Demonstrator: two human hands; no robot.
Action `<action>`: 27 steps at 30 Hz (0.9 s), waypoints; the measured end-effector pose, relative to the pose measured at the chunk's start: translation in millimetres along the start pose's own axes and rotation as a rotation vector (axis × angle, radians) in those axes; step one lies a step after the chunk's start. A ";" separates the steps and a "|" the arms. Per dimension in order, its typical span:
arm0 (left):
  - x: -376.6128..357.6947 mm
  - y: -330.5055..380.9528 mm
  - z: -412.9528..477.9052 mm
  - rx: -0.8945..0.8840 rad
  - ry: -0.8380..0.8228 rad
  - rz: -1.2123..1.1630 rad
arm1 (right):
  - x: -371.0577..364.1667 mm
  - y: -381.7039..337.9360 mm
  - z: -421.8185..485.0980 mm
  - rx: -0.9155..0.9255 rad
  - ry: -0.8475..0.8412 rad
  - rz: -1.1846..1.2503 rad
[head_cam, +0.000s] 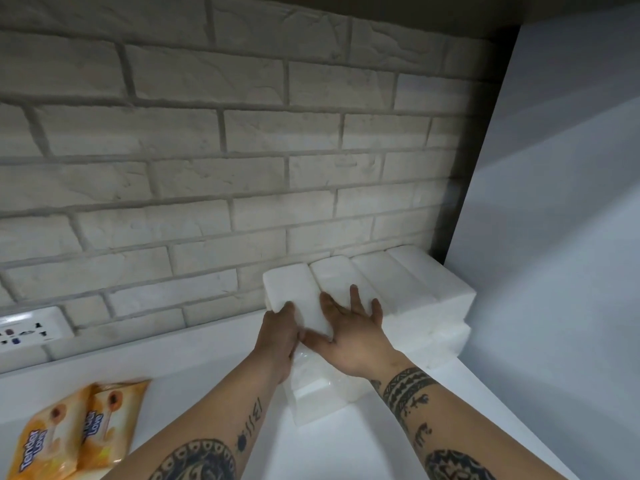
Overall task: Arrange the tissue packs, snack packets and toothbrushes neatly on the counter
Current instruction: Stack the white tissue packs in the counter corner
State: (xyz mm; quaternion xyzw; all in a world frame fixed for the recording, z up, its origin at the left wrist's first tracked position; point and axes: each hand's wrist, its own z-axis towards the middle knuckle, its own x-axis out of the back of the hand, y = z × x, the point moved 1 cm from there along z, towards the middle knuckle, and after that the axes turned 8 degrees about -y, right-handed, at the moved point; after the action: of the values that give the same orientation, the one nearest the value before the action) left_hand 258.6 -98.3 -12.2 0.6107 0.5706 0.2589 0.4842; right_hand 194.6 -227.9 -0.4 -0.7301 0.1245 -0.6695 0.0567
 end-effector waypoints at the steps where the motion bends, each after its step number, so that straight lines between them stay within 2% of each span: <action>1: -0.4 -1.6 2.6 0.009 0.002 0.004 | 0.5 0.6 1.2 0.004 -0.008 -0.008; 10: 9.1 -29.1 57.9 0.026 0.041 -0.005 | -2.8 7.9 9.1 0.028 0.041 0.034; 15: -3.3 -10.4 28.3 0.020 0.048 -0.036 | 6.7 22.6 14.0 -0.011 0.163 0.063; 19: -6.5 -7.9 27.9 0.015 0.036 -0.080 | 2.1 28.6 13.5 -0.093 0.133 0.085; 27: -3.4 -6.9 34.0 0.057 -0.008 -0.068 | -1.9 30.9 16.4 -0.094 0.155 0.106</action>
State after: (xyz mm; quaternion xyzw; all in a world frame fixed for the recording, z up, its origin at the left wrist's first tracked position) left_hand 284.4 -112.4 -31.0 0.6055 0.5962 0.2233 0.4775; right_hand 207.4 -258.5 -11.5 -0.6704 0.1983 -0.7135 0.0478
